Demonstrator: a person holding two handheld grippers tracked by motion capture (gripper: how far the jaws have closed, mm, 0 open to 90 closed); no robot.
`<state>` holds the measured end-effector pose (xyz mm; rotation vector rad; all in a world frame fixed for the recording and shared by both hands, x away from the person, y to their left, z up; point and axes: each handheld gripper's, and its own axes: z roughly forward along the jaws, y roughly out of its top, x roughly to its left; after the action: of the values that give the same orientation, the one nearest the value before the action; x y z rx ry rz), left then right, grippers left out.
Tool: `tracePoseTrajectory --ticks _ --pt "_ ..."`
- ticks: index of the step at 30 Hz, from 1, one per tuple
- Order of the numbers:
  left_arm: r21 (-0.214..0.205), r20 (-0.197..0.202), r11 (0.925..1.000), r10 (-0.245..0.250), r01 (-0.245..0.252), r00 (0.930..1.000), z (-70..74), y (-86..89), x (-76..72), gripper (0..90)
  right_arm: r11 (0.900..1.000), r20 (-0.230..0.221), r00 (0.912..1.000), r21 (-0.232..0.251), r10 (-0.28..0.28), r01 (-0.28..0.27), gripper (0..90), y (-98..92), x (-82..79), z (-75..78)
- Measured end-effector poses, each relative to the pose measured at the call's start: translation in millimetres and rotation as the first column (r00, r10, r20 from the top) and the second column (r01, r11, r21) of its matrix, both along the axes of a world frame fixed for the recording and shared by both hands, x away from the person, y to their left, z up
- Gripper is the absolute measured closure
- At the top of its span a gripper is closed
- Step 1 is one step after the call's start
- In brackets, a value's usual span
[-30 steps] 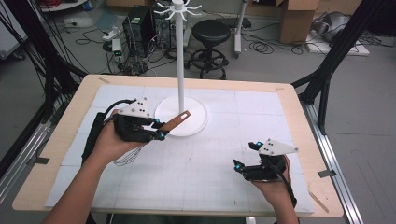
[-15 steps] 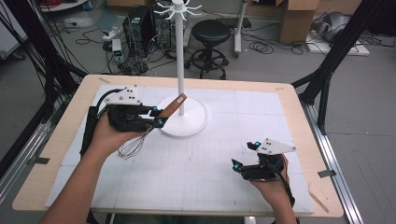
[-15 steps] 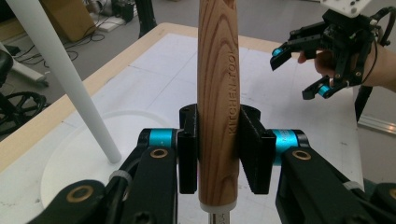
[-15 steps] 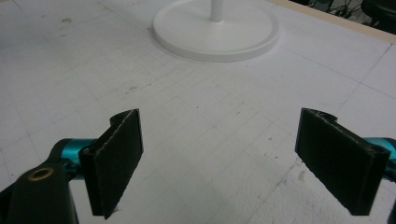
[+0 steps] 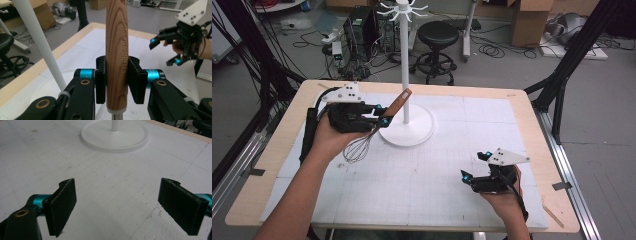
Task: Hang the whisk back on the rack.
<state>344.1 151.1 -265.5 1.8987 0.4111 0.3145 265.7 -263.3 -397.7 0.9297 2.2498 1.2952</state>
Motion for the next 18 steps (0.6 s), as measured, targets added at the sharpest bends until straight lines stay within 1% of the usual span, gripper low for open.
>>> tracePoseTrajectory --ticks 1,3,5,7,10,13,15,18 --pt "-0.014 0.006 0.9999 0.002 -0.001 1.0 2.6 0.0 0.9 70.6 1.0 -0.002 1.0 -0.002 -0.004 0.004 14.0 -0.1 0.0 -0.3" --pt "-0.046 0.004 0.9989 -0.003 0.003 1.0 8.0 -0.3 2.4 70.6 1.0 -0.006 1.0 -0.001 -0.006 0.006 14.0 -0.3 -0.1 -0.6" --pt "-0.063 0.006 0.998 -0.005 0.005 1.0 14.0 -1.9 3.9 70.6 1.0 -0.001 1.0 -0.004 0.0 0.0 14.0 -0.6 -0.4 -0.3" --pt "-0.069 0.022 0.9976 -0.003 0.005 0.9998 20.9 -3.6 5.5 70.6 1.0 -0.006 1.0 0.002 -0.004 0.004 14.0 0.3 -1.2 0.2" --pt "-0.088 0.035 0.9961 -0.004 0.007 0.9994 32.5 -7.1 9.1 70.6 0.9999 0.001 1.0 -0.012 0.003 -0.003 14.0 0.8 -1.0 0.8" --pt "-0.091 0.056 0.9958 0.004 0.002 0.9984 43.5 -10.0 13.2 70.6 0.9999 0.008 1.0 -0.011 0.002 -0.002 14.0 -0.7 -3.4 2.3" --pt "-0.092 0.063 0.9958 0.009 -0.003 0.998 49.9 -11.6 15.5 70.6 1.0 0.009 1.0 0.0 -0.002 0.002 14.0 -1.0 -4.7 2.9" --pt "-0.104 0.071 0.9945 0.018 -0.011 0.9973 57.6 -12.0 18.4 70.6 1.0 0.011 0.9999 0.0 0.001 -0.001 14.0 -0.7 -4.0 2.7"
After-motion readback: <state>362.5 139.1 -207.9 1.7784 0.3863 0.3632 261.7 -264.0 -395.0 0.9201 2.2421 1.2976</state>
